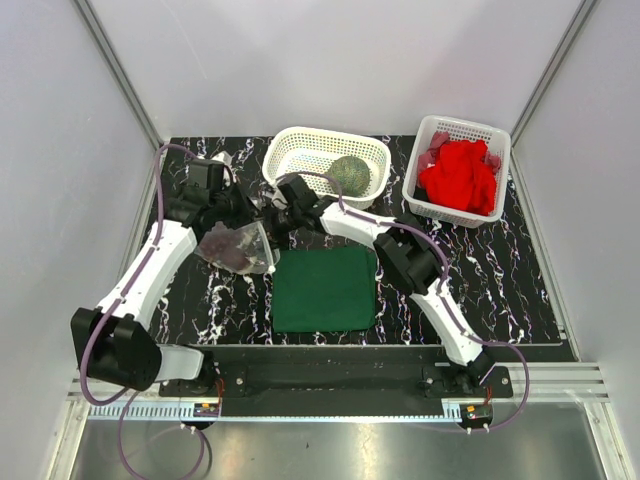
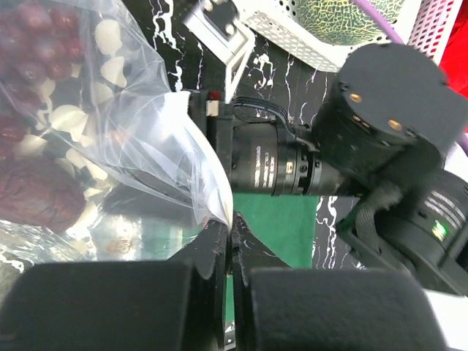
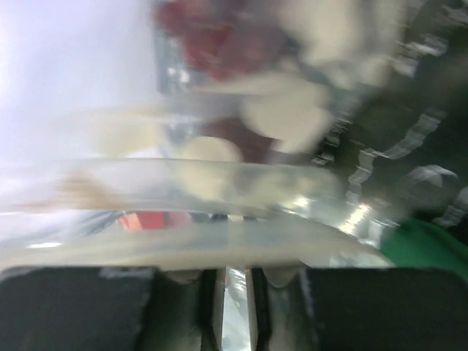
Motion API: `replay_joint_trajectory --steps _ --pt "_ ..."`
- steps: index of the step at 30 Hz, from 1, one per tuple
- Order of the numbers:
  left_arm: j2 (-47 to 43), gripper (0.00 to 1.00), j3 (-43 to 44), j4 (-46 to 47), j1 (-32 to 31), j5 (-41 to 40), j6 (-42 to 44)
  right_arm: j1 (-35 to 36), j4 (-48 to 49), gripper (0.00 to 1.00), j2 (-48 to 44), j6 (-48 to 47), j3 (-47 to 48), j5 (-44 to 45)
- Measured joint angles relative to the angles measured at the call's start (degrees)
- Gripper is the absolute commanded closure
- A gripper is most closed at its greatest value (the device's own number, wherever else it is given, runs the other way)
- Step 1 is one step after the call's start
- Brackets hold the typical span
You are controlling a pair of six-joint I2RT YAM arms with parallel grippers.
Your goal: Open the zip-top bag and remove the fake food
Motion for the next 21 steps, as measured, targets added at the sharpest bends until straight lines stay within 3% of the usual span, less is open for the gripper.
replay_joint_trajectory --steps 5,10,14,21 --pt "3.0 1.0 1.7 0.5 -0.1 1.1 -1.1 1.1 0.7 0.53 1.2 0.0 4.5 -0.7" --pt "4.7 1.0 2.3 1.2 -1.4 1.2 -2.3 1.0 1.1 0.45 4.2 -0.4 7.7 -0.7" --pt "5.1 1.0 2.3 1.4 -2.3 1.2 -3.3 1.0 1.3 0.27 7.0 -0.6 8.7 -0.8" --pt "6.3 1.0 2.3 2.1 -2.7 1.2 -4.4 1.1 1.5 0.17 8.4 -3.2 8.7 -2.0"
